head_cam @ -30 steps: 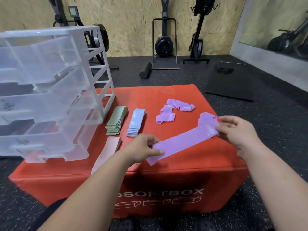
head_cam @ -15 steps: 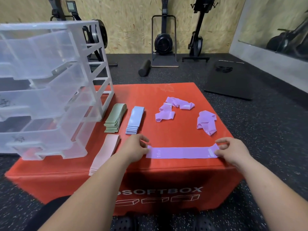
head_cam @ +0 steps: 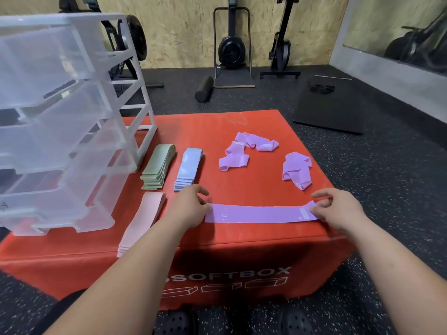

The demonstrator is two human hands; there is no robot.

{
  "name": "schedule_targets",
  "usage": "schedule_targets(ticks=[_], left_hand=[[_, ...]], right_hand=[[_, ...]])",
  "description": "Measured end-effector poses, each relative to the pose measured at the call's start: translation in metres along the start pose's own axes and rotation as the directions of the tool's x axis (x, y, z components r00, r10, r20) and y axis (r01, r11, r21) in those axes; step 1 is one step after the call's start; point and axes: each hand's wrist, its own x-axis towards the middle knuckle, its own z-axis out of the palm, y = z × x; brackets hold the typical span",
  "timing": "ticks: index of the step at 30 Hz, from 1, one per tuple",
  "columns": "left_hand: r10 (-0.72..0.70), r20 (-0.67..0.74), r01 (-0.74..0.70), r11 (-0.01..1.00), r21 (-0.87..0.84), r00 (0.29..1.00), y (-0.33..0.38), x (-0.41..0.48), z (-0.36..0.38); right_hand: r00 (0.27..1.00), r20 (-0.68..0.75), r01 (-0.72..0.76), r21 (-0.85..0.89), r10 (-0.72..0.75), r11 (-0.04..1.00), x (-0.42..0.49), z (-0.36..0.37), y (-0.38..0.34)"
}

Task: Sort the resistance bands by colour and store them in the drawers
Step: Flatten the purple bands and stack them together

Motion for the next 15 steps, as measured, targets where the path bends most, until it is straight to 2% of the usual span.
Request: schedule_targets(ticks=[3,6,11,15], left_hand=[[0.021,0.043,-0.026,0.991,0.130,0.999,0.000,0.006,0.000],[0.039,0.085,-0.053,0.985,0.164,0.996,0.003,0.011,-0.001],[0.112,0.039,-0.116,0.988,0.101,0.993,0.018,0.022,-0.003],[0.199,0.043,-0.201,0.977,0.064,0.979,0.035,0.026,0.001]], right_hand=[[0.998,0.046,0.053,-0.143,-0.047,0.988,0.003,-0.001,-0.001],[0.994,0.073,0.094,-0.271,-0.077,0.958,0.009,-0.005,-0.009],[0.985,0.020,0.170,-0.243,-0.171,0.955,0.032,-0.012,-0.026],[0.964,0.083,0.264,-0.284,-0.251,0.922,0.056,-0.006,-0.030]])
